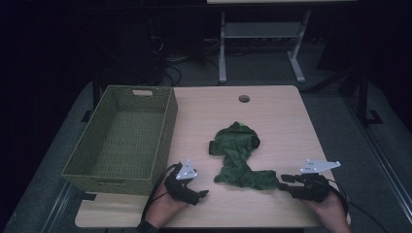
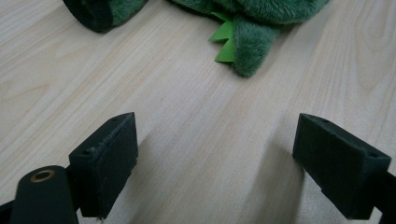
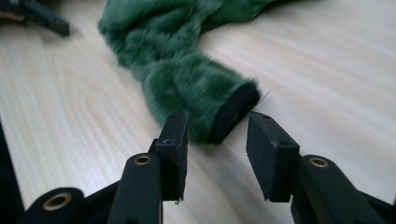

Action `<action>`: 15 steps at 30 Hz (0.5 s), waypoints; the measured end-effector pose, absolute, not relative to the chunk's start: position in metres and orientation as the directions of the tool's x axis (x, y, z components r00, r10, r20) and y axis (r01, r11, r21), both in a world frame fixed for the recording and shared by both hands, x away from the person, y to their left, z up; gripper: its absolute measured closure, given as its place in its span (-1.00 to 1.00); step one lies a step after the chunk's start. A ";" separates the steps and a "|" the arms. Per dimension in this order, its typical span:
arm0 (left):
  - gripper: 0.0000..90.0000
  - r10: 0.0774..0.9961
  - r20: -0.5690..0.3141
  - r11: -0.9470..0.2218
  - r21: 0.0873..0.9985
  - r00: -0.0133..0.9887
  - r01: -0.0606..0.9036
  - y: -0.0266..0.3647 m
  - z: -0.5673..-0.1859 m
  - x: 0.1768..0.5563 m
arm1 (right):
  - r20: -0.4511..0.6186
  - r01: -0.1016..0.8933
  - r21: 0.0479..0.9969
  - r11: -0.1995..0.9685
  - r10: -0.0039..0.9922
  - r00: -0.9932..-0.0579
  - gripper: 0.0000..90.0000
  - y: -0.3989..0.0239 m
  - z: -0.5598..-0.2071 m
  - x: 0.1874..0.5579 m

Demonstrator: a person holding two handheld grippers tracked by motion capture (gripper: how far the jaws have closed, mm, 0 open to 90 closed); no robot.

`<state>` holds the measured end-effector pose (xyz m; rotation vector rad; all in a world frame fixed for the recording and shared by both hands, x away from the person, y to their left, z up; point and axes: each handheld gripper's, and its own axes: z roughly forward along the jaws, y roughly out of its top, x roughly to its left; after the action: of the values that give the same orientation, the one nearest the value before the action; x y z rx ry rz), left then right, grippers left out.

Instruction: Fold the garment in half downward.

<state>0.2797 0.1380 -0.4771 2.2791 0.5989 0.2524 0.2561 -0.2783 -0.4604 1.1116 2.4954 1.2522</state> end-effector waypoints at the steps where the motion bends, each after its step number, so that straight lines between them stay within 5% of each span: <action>1: -0.70 0.491 -0.001 -0.607 0.716 0.871 0.343 0.138 -0.477 0.280 | 0.198 0.561 0.731 0.389 0.666 -0.719 0.29 -0.277 -0.462 0.255; 4: -0.70 0.492 -0.001 -0.607 0.717 0.871 0.343 0.138 -0.477 0.280 | 0.204 0.569 0.719 0.399 0.662 -0.721 0.33 -0.275 -0.465 0.254; 10: -0.70 0.491 -0.001 -0.609 0.715 0.871 0.344 0.138 -0.477 0.280 | 0.213 0.577 0.704 0.415 0.651 -0.728 0.79 -0.275 -0.469 0.259; 15: -0.70 0.491 -0.001 -0.609 0.715 0.871 0.344 0.138 -0.477 0.280 | 0.210 0.547 0.734 0.403 0.631 -0.747 0.89 -0.277 -0.464 0.259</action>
<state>0.2800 0.1380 -0.4769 2.2819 0.5988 0.2503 0.2591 -0.2769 -0.4640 1.0731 2.5456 1.2711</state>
